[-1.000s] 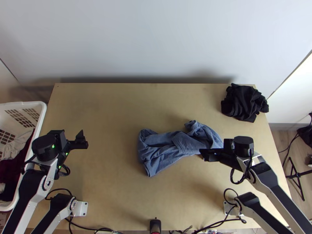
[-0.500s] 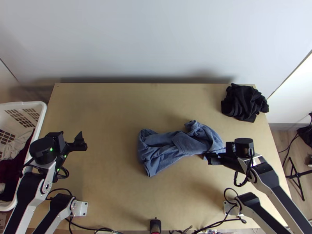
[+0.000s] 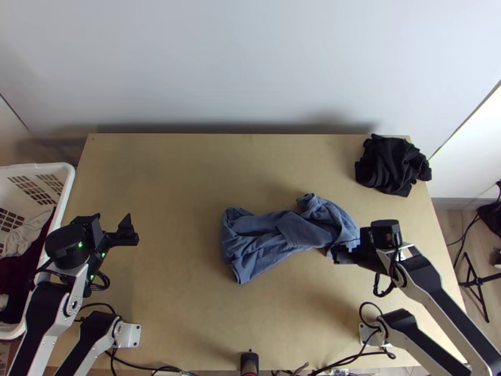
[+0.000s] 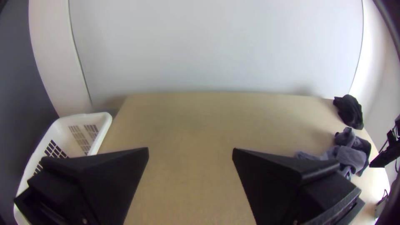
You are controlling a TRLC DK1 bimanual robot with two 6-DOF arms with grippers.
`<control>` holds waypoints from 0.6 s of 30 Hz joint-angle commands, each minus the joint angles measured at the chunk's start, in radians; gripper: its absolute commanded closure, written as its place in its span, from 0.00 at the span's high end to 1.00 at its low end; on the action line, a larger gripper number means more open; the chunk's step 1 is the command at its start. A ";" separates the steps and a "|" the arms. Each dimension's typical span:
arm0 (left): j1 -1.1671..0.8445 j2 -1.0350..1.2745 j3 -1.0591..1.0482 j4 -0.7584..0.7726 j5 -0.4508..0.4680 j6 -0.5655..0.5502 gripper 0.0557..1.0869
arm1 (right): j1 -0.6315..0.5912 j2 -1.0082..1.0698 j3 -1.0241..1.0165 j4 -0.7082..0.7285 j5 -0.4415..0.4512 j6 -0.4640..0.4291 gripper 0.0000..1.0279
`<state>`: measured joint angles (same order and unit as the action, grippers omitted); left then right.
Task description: Fold the t-shirt
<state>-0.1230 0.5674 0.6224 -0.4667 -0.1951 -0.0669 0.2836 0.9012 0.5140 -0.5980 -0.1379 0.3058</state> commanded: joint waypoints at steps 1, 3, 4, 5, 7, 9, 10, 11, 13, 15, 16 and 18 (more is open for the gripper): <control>0.002 -0.014 -0.012 0.000 0.002 0.003 0.95 | 0.008 0.056 0.009 0.029 0.003 0.016 0.87; 0.002 -0.015 -0.016 0.003 0.002 0.003 0.95 | 0.023 0.065 0.014 0.033 0.003 0.029 0.87; 0.002 -0.017 -0.020 0.003 0.002 0.003 0.95 | 0.034 0.071 0.017 0.033 0.004 0.033 0.87; 0.002 -0.018 -0.023 0.007 0.002 0.001 0.95 | 0.043 0.082 0.018 0.033 0.004 0.041 0.87; 0.002 -0.018 -0.026 0.008 0.002 0.001 0.95 | 0.066 0.102 0.021 0.038 0.012 0.053 0.71; 0.003 -0.021 -0.029 0.008 0.002 -0.001 0.95 | 0.086 0.116 0.021 0.061 0.020 0.055 0.42; 0.003 -0.023 -0.030 0.008 0.002 -0.001 0.95 | 0.094 0.122 0.024 0.070 0.020 0.055 0.28; 0.003 -0.024 -0.033 0.008 0.000 -0.001 0.95 | 0.098 0.128 0.027 0.079 0.020 0.055 0.17; 0.005 -0.027 -0.038 0.008 0.000 0.001 0.95 | 0.100 0.140 0.035 0.084 0.027 0.053 0.16; 0.005 -0.032 -0.041 0.008 0.002 -0.001 0.95 | 0.100 0.160 0.041 0.084 0.041 0.049 0.16; 0.005 -0.034 -0.043 0.008 0.000 -0.001 0.95 | 0.100 0.165 0.041 0.084 0.047 0.046 0.16; 0.005 -0.035 -0.043 0.008 0.000 0.001 0.95 | 0.098 0.162 0.034 0.084 0.049 0.038 0.15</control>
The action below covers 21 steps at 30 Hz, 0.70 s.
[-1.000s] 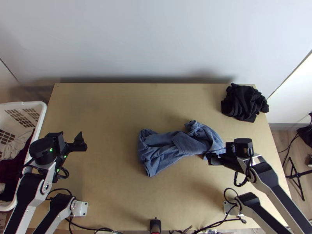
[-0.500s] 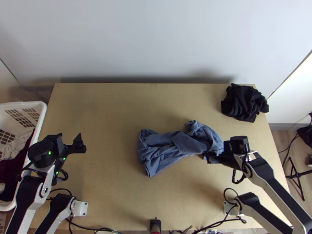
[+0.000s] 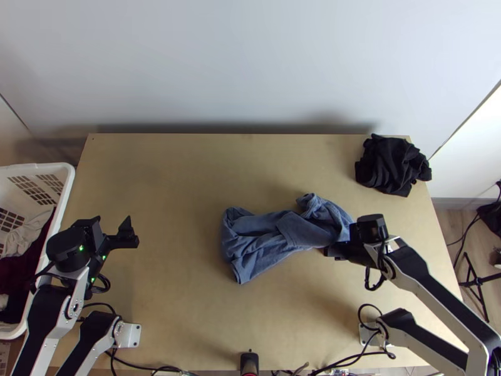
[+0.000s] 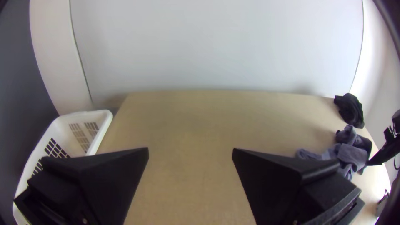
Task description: Fold the t-shirt
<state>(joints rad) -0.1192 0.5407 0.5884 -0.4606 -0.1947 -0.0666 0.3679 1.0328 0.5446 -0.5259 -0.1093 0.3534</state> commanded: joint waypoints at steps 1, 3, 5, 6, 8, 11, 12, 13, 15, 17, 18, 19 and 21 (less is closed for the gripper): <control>0.001 -0.008 -0.007 0.002 0.000 -0.001 0.95 | 0.014 0.029 -0.002 0.012 0.028 -0.017 0.14; 0.003 -0.008 -0.007 0.002 0.001 -0.001 0.95 | 0.016 0.021 -0.005 0.012 0.042 -0.033 0.12; 0.003 -0.010 -0.006 0.002 0.001 -0.001 0.95 | 0.016 0.006 -0.006 0.012 0.043 -0.041 0.10; 0.003 -0.012 -0.004 0.002 0.001 -0.001 0.95 | 0.016 -0.011 -0.008 0.014 0.043 -0.041 0.09; 0.003 -0.015 -0.004 0.000 0.001 -0.001 0.95 | 0.016 -0.060 -0.008 0.015 0.043 -0.044 0.09; 0.001 -0.019 0.002 -0.003 0.001 -0.001 0.95 | 0.009 -0.149 0.014 -0.009 0.043 -0.050 0.08; 0.001 -0.022 0.004 -0.004 0.001 -0.001 0.95 | 0.003 -0.178 0.037 -0.034 0.043 -0.050 0.08; -0.002 -0.024 0.004 -0.006 0.003 -0.002 0.95 | -0.004 -0.208 0.063 -0.049 0.042 -0.050 0.07; -0.005 -0.027 -0.002 -0.009 0.006 -0.012 0.95 | -0.017 -0.278 0.115 -0.063 0.039 -0.048 0.06; -0.014 -0.031 -0.013 -0.009 0.014 -0.021 0.95 | -0.015 -0.326 0.156 -0.054 0.039 -0.047 0.05; -0.017 -0.030 -0.016 -0.009 0.020 -0.027 0.95 | -0.009 -0.330 0.181 -0.054 0.039 -0.045 0.04; -0.020 -0.028 -0.019 -0.007 0.028 -0.030 0.95 | -0.004 -0.332 0.202 -0.054 0.039 -0.039 0.04; -0.030 -0.021 -0.018 0.000 0.031 -0.030 0.95 | 0.000 -0.332 0.242 -0.048 0.039 -0.017 0.03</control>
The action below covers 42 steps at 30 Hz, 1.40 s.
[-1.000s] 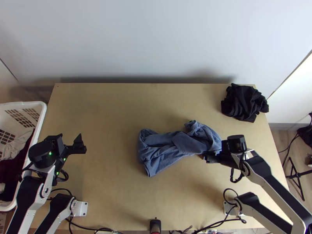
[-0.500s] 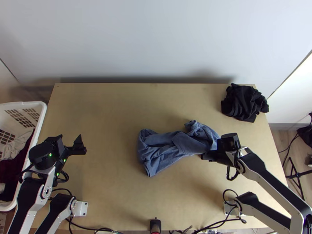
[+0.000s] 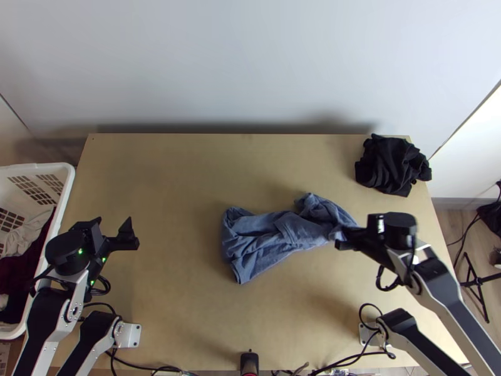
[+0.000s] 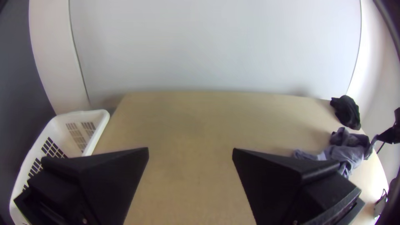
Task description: Fold the t-shirt
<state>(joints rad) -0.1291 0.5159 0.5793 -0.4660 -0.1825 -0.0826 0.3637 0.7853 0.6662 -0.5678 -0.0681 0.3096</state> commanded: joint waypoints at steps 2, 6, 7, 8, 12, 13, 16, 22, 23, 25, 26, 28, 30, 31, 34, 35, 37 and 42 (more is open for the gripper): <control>-0.032 0.012 -0.006 0.015 0.018 -0.014 0.95 | 0.004 -0.078 0.165 0.016 -0.002 0.043 0.03; -0.056 0.030 -0.002 0.030 0.020 -0.014 0.95 | 0.004 -0.046 0.274 0.075 -0.002 0.089 0.03; -0.067 0.035 -0.002 0.033 0.020 -0.025 0.95 | 0.003 -0.027 0.312 0.080 -0.002 0.109 0.03; -0.081 0.041 -0.002 0.035 0.029 -0.046 0.95 | 0.000 -0.008 0.351 0.085 -0.001 0.125 0.03; -0.198 0.044 -0.022 0.033 0.141 -0.178 0.95 | -0.003 0.043 0.432 0.095 -0.001 0.154 0.03; -0.221 0.049 -0.026 0.036 0.176 -0.207 0.95 | -0.002 0.048 0.429 0.100 -0.001 0.154 0.03; -0.297 0.085 -0.029 0.043 0.229 -0.258 0.95 | -0.002 0.051 0.400 0.103 -0.001 0.157 0.03; -0.399 0.176 -0.026 0.105 0.244 -0.250 0.95 | -0.037 0.075 0.477 0.138 0.011 0.183 0.03; -0.399 0.193 -0.021 0.124 0.244 -0.253 0.95 | -0.042 0.088 0.516 0.148 0.011 0.194 0.03; -0.411 0.237 -0.009 0.158 0.244 -0.272 0.95 | -0.051 0.108 0.598 0.195 0.019 0.221 0.03; -0.417 0.259 -0.006 0.176 0.244 -0.281 0.95 | -0.051 0.121 0.647 0.213 0.030 0.232 0.03; -0.437 0.292 0.004 0.207 0.244 -0.299 0.95 | -0.051 0.161 0.750 0.236 0.060 0.264 0.03; -0.443 0.322 0.013 0.233 0.244 -0.307 0.95 | -0.055 0.210 0.843 0.236 0.073 0.299 0.03; -0.446 0.337 0.021 0.237 0.244 -0.310 0.95 | -0.060 0.229 0.878 0.236 0.079 0.307 0.03; -0.460 0.369 0.045 0.240 0.244 -0.313 0.95 | -0.065 0.275 0.940 0.247 0.117 0.319 0.03; -0.465 0.374 0.054 0.242 0.244 -0.313 0.95 | -0.066 0.287 0.949 0.258 0.131 0.319 0.03; -0.478 0.389 0.071 0.242 0.244 -0.312 0.95 | -0.066 0.316 0.961 0.278 0.157 0.309 0.03; -0.480 0.466 0.126 0.242 0.244 -0.310 0.95 | -0.026 0.396 1.076 0.304 0.197 0.243 0.03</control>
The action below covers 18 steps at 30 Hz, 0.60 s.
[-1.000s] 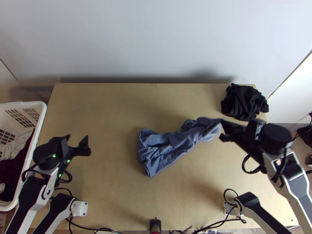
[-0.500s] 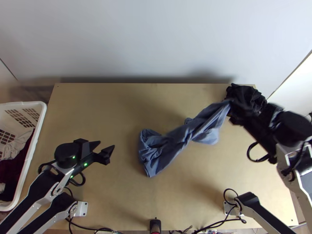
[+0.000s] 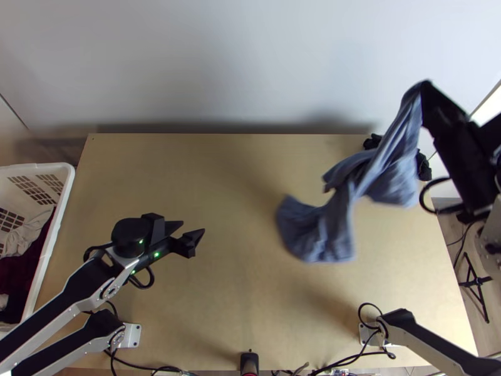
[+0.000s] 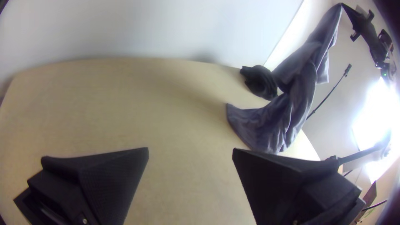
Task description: Fold the t-shirt
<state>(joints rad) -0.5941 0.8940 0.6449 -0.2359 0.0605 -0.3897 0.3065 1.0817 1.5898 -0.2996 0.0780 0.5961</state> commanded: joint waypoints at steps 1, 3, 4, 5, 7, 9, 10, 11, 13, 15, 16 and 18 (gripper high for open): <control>-0.010 0.095 0.067 0.015 0.001 -0.003 0.95 | 0.048 0.115 0.179 0.036 0.059 -0.065 0.03; -0.004 0.103 0.075 0.018 0.001 -0.003 0.95 | 0.069 0.147 0.203 0.036 0.092 -0.098 0.03; -0.001 0.105 0.076 0.018 0.001 -0.003 0.95 | 0.074 0.161 0.199 0.031 0.098 -0.099 0.03; 0.004 0.105 0.078 0.020 0.001 -0.003 0.95 | 0.077 0.169 0.188 0.031 0.101 -0.104 0.03; 0.004 0.100 0.079 0.018 -0.002 0.012 0.95 | 0.108 0.173 0.196 0.036 0.101 -0.122 0.03; 0.004 0.092 0.078 0.018 -0.013 0.040 0.95 | 0.157 0.188 0.245 0.036 0.112 -0.134 0.03; -0.004 0.089 0.075 0.020 -0.016 0.046 0.95 | 0.183 0.201 0.274 0.034 0.123 -0.145 0.03; -0.013 0.089 0.073 0.027 -0.018 0.055 0.95 | 0.198 0.215 0.303 0.036 0.132 -0.150 0.03; -0.032 0.109 0.067 0.060 -0.018 0.064 0.95 | 0.212 0.242 0.346 0.036 0.138 -0.150 0.03; -0.052 0.140 0.081 0.083 -0.018 0.063 0.95 | 0.220 0.264 0.371 0.036 0.147 -0.165 0.03; -0.064 0.152 0.096 0.087 -0.016 0.057 0.95 | 0.229 0.268 0.371 0.037 0.155 -0.186 0.03; -0.101 0.158 0.133 0.101 -0.014 0.026 0.95 | 0.233 0.273 0.364 0.039 0.164 -0.196 0.03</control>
<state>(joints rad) -0.6281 1.0103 0.7231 -0.1810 0.0479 -0.3439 0.4881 1.3045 1.8919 -0.2653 0.2115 0.4446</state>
